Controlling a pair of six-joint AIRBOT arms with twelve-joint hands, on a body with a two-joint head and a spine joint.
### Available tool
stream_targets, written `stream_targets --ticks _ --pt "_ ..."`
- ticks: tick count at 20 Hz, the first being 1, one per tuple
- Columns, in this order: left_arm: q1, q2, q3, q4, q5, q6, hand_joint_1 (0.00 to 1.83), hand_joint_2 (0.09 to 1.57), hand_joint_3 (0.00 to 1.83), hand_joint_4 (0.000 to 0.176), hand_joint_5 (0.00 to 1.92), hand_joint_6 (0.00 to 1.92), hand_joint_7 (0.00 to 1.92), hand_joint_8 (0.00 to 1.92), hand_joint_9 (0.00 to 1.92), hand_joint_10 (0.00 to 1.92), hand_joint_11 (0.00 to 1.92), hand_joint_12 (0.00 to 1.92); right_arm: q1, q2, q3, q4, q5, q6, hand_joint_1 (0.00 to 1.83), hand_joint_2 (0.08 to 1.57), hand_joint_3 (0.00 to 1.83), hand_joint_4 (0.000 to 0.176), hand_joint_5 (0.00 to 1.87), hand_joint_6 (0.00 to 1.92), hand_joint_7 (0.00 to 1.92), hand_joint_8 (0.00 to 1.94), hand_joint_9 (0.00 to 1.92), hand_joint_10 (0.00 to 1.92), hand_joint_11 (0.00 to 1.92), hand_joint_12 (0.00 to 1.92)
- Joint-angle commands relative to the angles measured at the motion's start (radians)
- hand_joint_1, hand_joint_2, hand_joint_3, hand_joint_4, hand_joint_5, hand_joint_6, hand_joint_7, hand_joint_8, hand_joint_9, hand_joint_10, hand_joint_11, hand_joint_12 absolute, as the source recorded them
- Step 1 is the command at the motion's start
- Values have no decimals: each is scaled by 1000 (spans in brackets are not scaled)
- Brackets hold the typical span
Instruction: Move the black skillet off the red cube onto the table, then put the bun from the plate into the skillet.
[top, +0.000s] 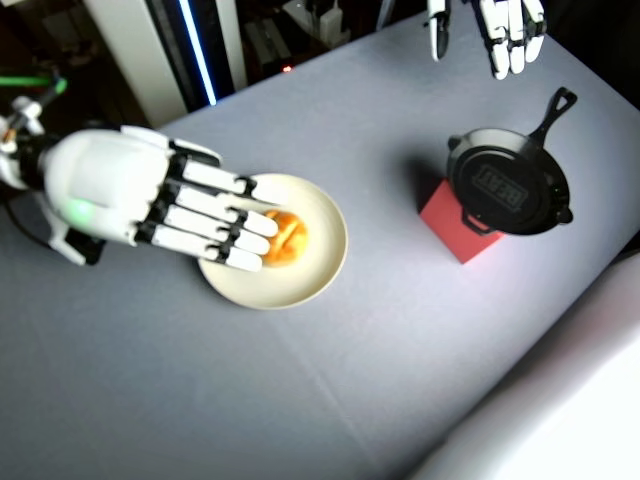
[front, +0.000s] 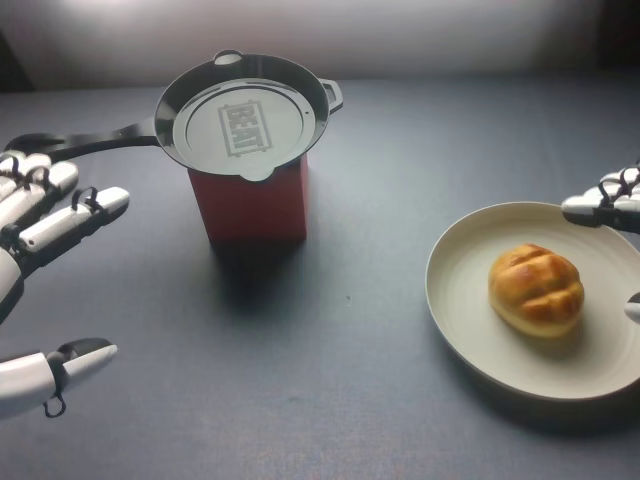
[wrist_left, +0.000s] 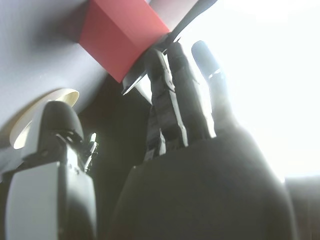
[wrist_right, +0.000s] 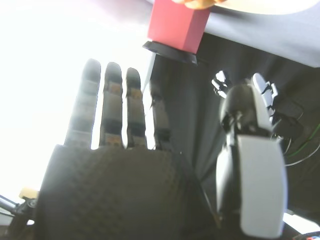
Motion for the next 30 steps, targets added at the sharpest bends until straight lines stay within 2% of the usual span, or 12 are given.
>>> stream_targets --ticks 1,4,5,8,10,13,16,17,24,28,29,30 --pt "-9 6 7 11 -119 2 499 1057 18 161 160 9 47 2 0 0 0 0 8 0 4 19 114 5 662 1252 1 74 399 2 439 1 384 1 365 83" --pt "-9 7 8 9 -115 2 496 1055 8 169 125 0 3 0 0 0 0 0 8 0 4 19 113 5 666 1252 0 73 378 0 366 0 345 0 351 57" --pt "-9 7 11 7 -113 2 528 1052 5 161 96 0 0 0 0 0 0 0 8 -1 4 19 112 5 657 1250 0 80 369 0 343 0 318 0 318 40" --pt "-30 6 38 -13 -108 3 690 1031 0 95 128 13 27 9 0 0 0 0 8 -2 3 17 112 7 671 1259 3 67 369 2 333 0 313 2 330 41" --pt "-71 -8 78 -42 -69 3 845 1034 0 111 133 10 25 5 0 0 0 0 9 -3 3 16 111 7 660 1265 4 62 373 2 336 2 319 4 348 45" --pt "-173 -60 167 -81 27 6 904 1035 0 100 102 0 2 0 0 0 0 0 9 -4 3 16 109 11 692 1269 3 60 383 3 342 2 336 6 376 48" --pt "-250 -96 225 -111 109 46 780 978 0 156 100 2 0 0 0 0 0 0 8 -4 3 15 106 11 688 1280 5 57 387 3 339 1 324 0 334 25" --pt "-253 -97 225 -111 109 46 746 970 0 161 100 1 0 0 0 0 0 0 8 -4 3 15 106 11 701 1284 4 47 394 4 346 3 328 2 331 22" --pt "-316 -131 288 -132 185 49 696 956 0 174 152 14 70 16 3 1 0 0 8 -5 4 13 106 11 668 1294 3 34 419 6 354 4 309 5 293 7" --pt "-415 -194 427 -184 358 41 685 975 2 176 134 2 79 10 0 0 0 0 7 -5 5 9 101 11 694 1309 5 18 418 1 354 1 314 3 307 12" --pt "-505 -255 550 -200 539 46 671 972 0 176 134 1 81 9 10 4 0 0 6 -6 6 8 96 11 690 1307 3 19 423 3 360 3 324 7 319 17" --pt "-514 -262 558 -204 546 51 680 973 1 175 132 1 77 6 10 3 0 0 5 -6 6 8 96 11 712 1305 1 11 428 4 363 3 325 5 315 14"
